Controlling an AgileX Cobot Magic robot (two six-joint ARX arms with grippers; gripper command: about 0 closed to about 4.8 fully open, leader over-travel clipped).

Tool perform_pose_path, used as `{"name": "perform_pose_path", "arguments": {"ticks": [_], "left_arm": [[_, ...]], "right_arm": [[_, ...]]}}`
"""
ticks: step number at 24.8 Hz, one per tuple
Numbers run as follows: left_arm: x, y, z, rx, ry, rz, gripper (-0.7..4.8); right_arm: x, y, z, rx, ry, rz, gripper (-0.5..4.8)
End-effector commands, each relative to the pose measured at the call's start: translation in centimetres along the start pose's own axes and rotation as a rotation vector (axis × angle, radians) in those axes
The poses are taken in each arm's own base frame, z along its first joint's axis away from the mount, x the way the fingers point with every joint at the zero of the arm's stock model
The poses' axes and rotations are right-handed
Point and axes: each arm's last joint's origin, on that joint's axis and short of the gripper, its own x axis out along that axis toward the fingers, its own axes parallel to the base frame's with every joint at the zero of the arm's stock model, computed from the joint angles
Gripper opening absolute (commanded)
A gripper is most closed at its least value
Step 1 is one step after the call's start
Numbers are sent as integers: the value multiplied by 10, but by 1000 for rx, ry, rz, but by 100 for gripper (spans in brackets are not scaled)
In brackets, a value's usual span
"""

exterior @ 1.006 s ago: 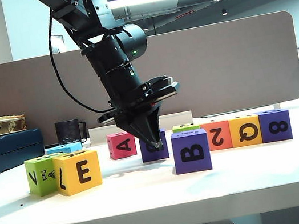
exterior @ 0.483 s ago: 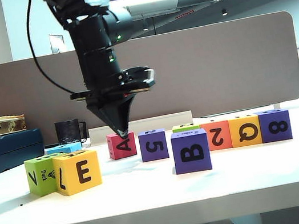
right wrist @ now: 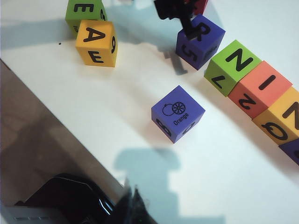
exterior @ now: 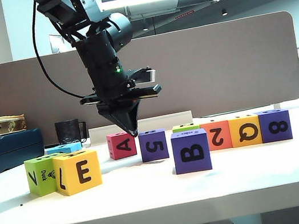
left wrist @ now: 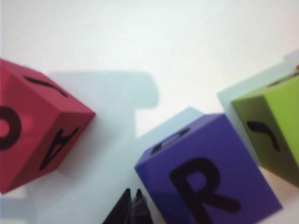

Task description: Select the appropriate blocks from the scattered letter blocks on the table and arrange them in a row to spell out "LEARNING".

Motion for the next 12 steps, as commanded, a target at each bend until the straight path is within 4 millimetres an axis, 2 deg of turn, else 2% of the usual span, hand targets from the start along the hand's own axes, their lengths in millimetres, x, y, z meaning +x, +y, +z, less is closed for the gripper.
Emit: {"name": "perform_pose_path", "arguments": {"ticks": [1,12], "left_arm": [[6,-1,-1,-1,5,-24,-6],[11,-3,0,0,-6,-89,-6]], "right_arm": [[-2,0,2,-4,-17,-2,-2],[-2,0,2,-4,-18,-9,-2]]}}
